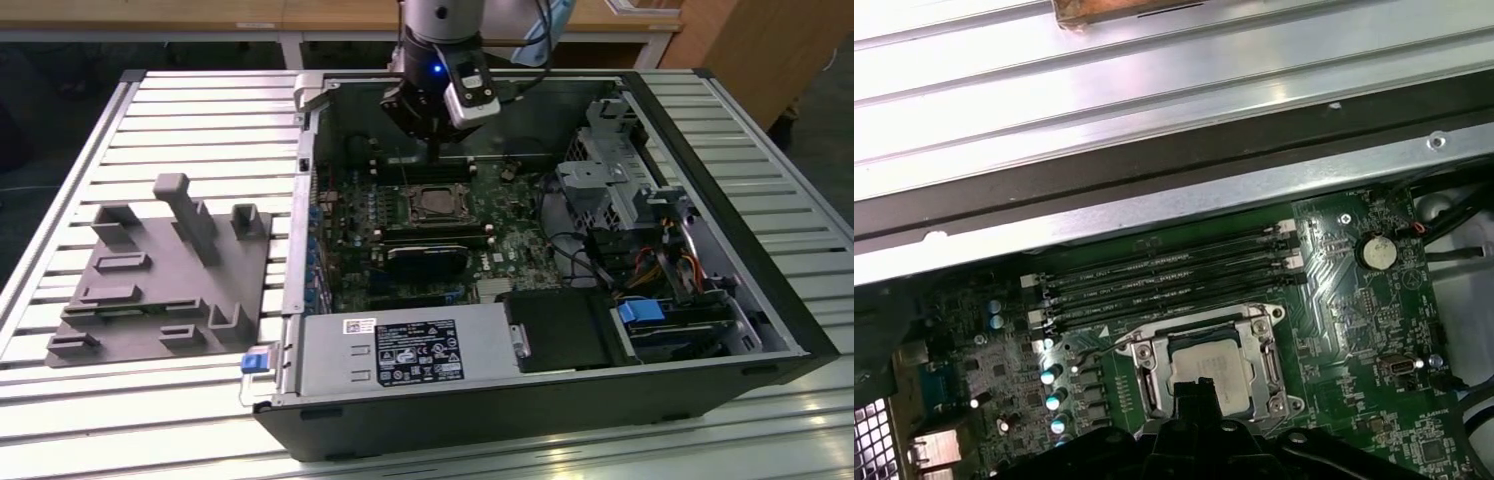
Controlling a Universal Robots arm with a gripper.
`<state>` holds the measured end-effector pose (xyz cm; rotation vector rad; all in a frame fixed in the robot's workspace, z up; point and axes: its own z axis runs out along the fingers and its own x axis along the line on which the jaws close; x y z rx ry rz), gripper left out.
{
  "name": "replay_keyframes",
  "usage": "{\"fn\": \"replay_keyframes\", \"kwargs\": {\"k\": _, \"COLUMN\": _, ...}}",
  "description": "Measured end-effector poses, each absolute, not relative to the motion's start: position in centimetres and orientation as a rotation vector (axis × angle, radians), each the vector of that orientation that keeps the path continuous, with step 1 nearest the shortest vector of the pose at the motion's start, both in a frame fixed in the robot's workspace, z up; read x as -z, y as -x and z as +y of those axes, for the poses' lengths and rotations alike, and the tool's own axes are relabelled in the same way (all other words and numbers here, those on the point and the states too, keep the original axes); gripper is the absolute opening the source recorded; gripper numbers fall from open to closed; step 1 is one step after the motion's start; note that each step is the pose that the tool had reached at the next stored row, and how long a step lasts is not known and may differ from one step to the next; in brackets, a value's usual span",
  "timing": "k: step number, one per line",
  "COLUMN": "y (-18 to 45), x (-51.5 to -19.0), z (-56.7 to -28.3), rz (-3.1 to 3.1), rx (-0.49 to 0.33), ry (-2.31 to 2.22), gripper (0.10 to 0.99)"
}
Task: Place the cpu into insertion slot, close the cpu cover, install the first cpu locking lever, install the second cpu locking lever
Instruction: 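Install the first cpu locking lever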
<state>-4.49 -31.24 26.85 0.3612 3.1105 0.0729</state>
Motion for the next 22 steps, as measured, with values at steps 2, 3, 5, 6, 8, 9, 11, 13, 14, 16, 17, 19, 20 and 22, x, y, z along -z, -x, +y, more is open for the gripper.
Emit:
{"fn": "replay_keyframes", "kwargs": {"k": 2, "y": 4.59, "x": -26.85, "z": -31.24, "rz": 3.11, "rx": -0.073, "ry": -0.361, "gripper": 0.106}}
{"fn": "replay_keyframes", "kwargs": {"k": 3, "y": 4.61, "x": -26.85, "z": -31.24, "rz": 3.11, "rx": -0.073, "ry": -0.36, "gripper": 0.106}}
{"fn": "replay_keyframes", "kwargs": {"k": 5, "y": 4.64, "x": -26.85, "z": -31.24, "rz": 3.11, "rx": -0.073, "ry": -0.359, "gripper": 0.106}}
{"fn": "replay_keyframes", "kwargs": {"k": 6, "y": 4.66, "x": -26.85, "z": -31.24, "rz": 3.11, "rx": -0.073, "ry": -0.358, "gripper": 0.106}}
{"fn": "replay_keyframes", "kwargs": {"k": 8, "y": 4.69, "x": -26.85, "z": -31.24, "rz": 3.11, "rx": -0.073, "ry": -0.357, "gripper": 0.106}}
{"fn": "replay_keyframes", "kwargs": {"k": 9, "y": 4.7, "x": -26.85, "z": -31.24, "rz": 3.11, "rx": -0.073, "ry": -0.357, "gripper": 0.106}}
{"fn": "replay_keyframes", "kwargs": {"k": 11, "y": 4.73, "x": -26.85, "z": -31.24, "rz": 3.11, "rx": -0.073, "ry": -0.357, "gripper": 0.106}}
{"fn": "replay_keyframes", "kwargs": {"k": 13, "y": 4.76, "x": -26.85, "z": -31.24, "rz": 3.11, "rx": -0.073, "ry": -0.356, "gripper": 0.106}}
{"fn": "replay_keyframes", "kwargs": {"k": 14, "y": 4.78, "x": -26.85, "z": -31.24, "rz": 3.11, "rx": -0.073, "ry": -0.356, "gripper": 0.106}}
{"fn": "replay_keyframes", "kwargs": {"k": 16, "y": 4.82, "x": -26.85, "z": -31.24, "rz": 3.11, "rx": -0.073, "ry": -0.356, "gripper": 0.106}}
{"fn": "replay_keyframes", "kwargs": {"k": 17, "y": 4.85, "x": -26.85, "z": -31.24, "rz": 3.11, "rx": -0.073, "ry": -0.357, "gripper": 0.106}}
{"fn": "replay_keyframes", "kwargs": {"k": 19, "y": 5.02, "x": -26.85, "z": -31.24, "rz": 3.11, "rx": -0.073, "ry": -0.356, "gripper": 0.106}}
{"fn": "replay_keyframes", "kwargs": {"k": 20, "y": 5.19, "x": -26.85, "z": -31.24, "rz": 3.11, "rx": -0.073, "ry": -0.356, "gripper": 0.106}}
{"fn": "replay_keyframes", "kwargs": {"k": 22, "y": 5.23, "x": -26.85, "z": -31.24, "rz": 3.11, "rx": -0.073, "ry": -0.356, "gripper": 0.106}}
